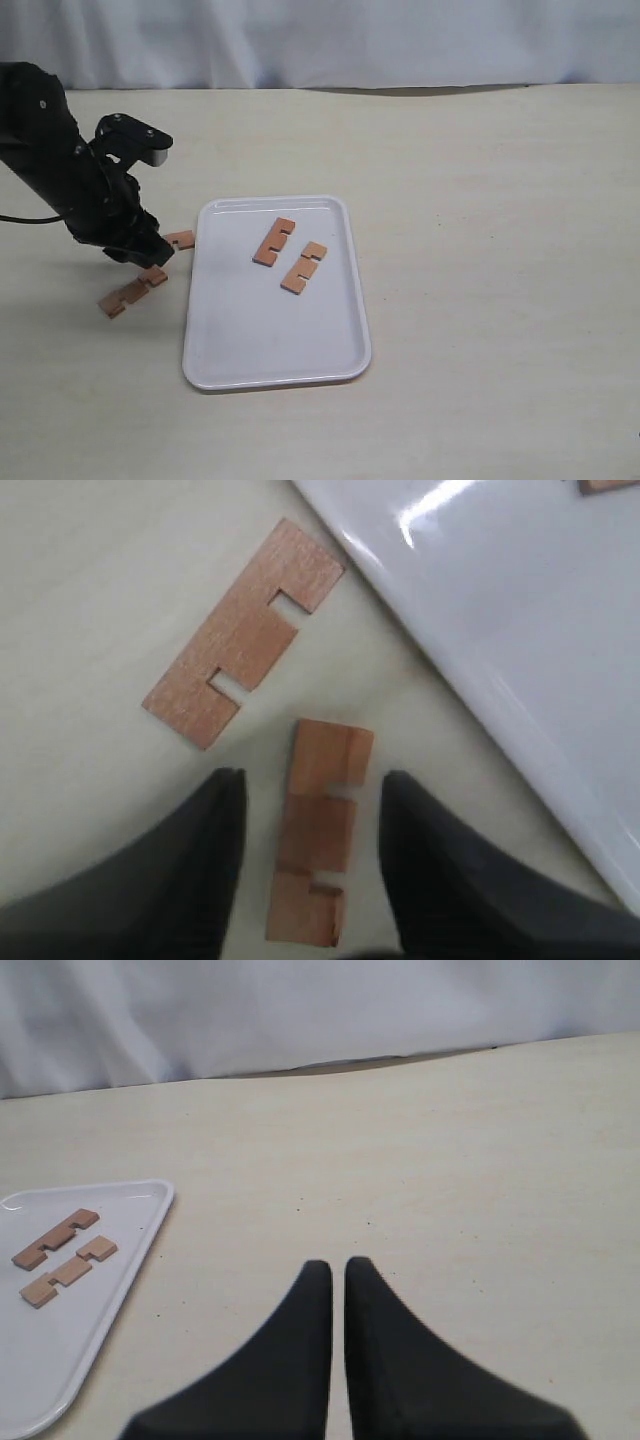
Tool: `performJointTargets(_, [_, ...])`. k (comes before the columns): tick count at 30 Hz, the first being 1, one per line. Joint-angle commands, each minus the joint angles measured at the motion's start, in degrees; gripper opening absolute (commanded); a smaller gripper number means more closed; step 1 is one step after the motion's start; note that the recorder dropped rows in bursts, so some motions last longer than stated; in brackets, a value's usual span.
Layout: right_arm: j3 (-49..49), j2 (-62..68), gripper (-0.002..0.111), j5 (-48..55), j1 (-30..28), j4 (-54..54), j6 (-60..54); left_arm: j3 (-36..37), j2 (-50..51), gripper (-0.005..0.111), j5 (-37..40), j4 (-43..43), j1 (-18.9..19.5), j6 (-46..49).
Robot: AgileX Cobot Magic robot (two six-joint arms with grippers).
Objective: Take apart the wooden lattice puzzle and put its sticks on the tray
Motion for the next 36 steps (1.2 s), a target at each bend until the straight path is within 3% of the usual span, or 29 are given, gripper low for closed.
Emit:
performJointTargets(1, [0.1,-0.3,0.004,0.0,0.2,-0.2,-0.1,0.0,1.4,0.056,-3.5,-0.1,-1.7,1.1])
performJointTargets(5, [0.1,-0.3,0.004,0.0,0.2,-0.2,-0.1,0.0,2.9,0.055,-4.6,0.1,-3.4,1.6])
performJointTargets(17, [0.1,-0.3,0.004,0.0,0.2,-0.2,-0.1,0.0,7.4,0.055,-5.7,1.4,-3.4,1.6])
performJointTargets(19, [0.1,-0.3,0.004,0.0,0.2,-0.2,-0.1,0.0,7.4,0.048,-5.3,1.4,-3.4,1.6])
performJointTargets(24, [0.1,-0.3,0.004,0.0,0.2,-0.2,-0.1,0.0,7.4,0.000,-3.5,1.8,-3.4,2.3])
performJointTargets(31, [0.1,-0.3,0.004,0.0,0.2,-0.2,-0.1,-3.6,1.5,0.000,2.7,-1.0,-3.4,1.7])
performJointTargets(34, [0.1,-0.3,0.004,0.0,0.2,-0.2,-0.1,-4.7,-1.6,0.000,2.9,-4.3,-5.0,1.8])
performJointTargets(36, [0.1,-0.3,0.004,0.0,0.2,-0.2,-0.1,-4.9,-2.4,0.000,-0.3,-6.9,-8.2,1.8])
